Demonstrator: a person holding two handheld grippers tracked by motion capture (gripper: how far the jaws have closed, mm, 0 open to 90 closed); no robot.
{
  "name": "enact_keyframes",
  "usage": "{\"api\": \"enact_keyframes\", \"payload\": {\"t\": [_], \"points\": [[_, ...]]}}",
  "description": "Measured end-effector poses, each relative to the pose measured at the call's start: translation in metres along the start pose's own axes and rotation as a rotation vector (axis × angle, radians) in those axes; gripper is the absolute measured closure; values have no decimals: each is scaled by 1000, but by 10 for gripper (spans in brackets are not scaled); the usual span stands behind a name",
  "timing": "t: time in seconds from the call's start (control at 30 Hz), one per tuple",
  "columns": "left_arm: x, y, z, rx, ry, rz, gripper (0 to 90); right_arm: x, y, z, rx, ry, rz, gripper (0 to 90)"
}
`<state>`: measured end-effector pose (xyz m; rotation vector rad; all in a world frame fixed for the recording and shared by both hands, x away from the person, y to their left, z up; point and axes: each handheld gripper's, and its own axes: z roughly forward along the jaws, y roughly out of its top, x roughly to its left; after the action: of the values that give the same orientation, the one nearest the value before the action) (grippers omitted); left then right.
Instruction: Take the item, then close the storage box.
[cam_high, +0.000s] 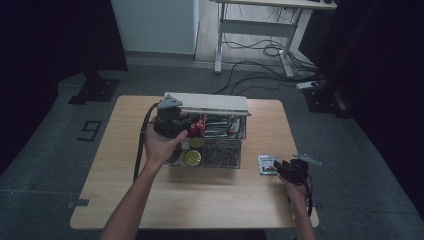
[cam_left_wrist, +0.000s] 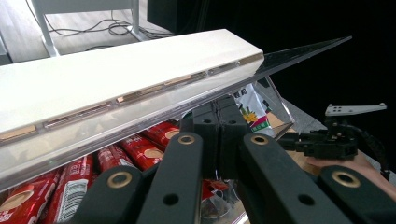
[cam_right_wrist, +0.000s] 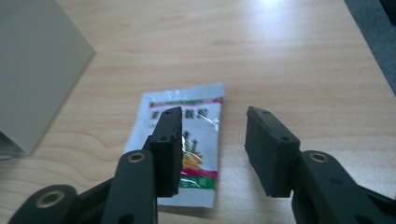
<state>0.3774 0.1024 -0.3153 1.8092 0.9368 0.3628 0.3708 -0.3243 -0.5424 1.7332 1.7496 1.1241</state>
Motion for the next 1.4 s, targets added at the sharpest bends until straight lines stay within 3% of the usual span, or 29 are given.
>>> {"api": "enact_keyframes", "payload": {"t": [0.43,1.4], "points": [[1,-1,1,4,-2,-4,900,12,3,-6,-68,50,-24,547],[17,-23,-18,-11,2,-53,899,15,1,-6,-55,58,-41,552]]}}
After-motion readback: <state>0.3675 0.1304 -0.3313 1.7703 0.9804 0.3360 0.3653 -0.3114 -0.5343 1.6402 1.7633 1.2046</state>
